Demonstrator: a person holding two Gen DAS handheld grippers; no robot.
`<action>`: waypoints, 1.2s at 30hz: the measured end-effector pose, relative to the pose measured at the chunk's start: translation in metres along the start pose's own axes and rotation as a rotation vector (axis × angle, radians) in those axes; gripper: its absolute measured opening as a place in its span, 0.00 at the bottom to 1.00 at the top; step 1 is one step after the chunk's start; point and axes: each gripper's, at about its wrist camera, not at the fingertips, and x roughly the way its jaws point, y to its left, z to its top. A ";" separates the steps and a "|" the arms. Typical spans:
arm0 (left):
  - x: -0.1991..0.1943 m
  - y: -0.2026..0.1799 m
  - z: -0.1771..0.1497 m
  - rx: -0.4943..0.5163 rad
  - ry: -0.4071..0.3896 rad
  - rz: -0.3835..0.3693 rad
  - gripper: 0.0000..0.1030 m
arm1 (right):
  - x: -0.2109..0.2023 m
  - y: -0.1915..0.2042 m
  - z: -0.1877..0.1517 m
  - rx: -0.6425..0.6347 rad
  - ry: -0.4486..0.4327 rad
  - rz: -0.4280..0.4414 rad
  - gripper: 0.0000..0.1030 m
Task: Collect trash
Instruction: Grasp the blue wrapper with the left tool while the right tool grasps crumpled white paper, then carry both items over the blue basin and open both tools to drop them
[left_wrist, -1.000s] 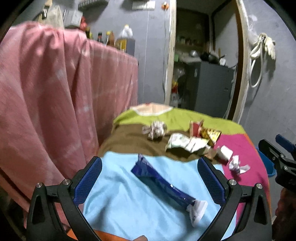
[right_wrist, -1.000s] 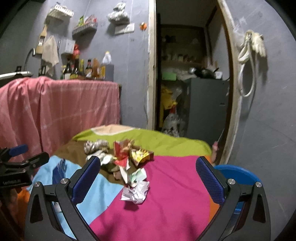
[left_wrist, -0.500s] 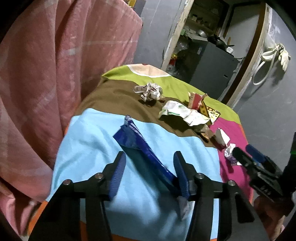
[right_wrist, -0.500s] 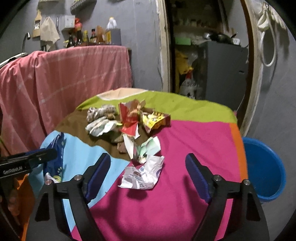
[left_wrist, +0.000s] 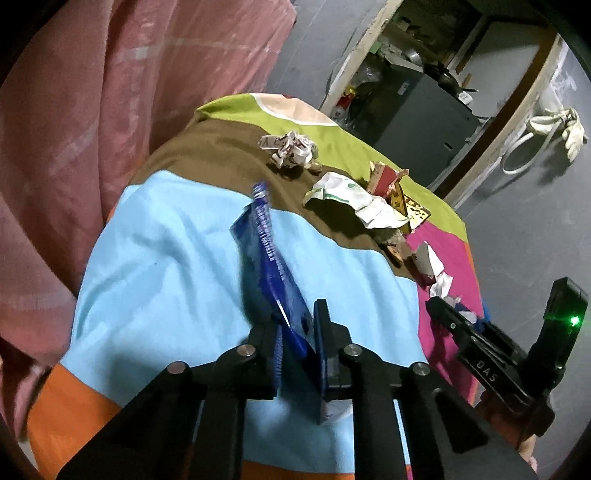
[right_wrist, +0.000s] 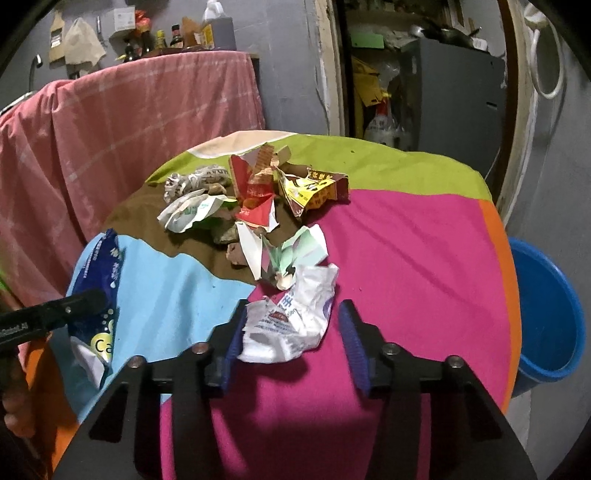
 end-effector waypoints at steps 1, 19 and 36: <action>-0.003 0.000 -0.001 0.005 -0.004 -0.003 0.09 | -0.001 -0.002 -0.001 0.008 0.001 0.005 0.29; -0.038 -0.074 -0.019 0.209 -0.211 -0.093 0.02 | -0.081 -0.007 -0.018 0.028 -0.279 0.010 0.18; -0.062 -0.235 -0.006 0.462 -0.703 -0.363 0.02 | -0.225 -0.061 0.017 -0.060 -0.814 -0.269 0.18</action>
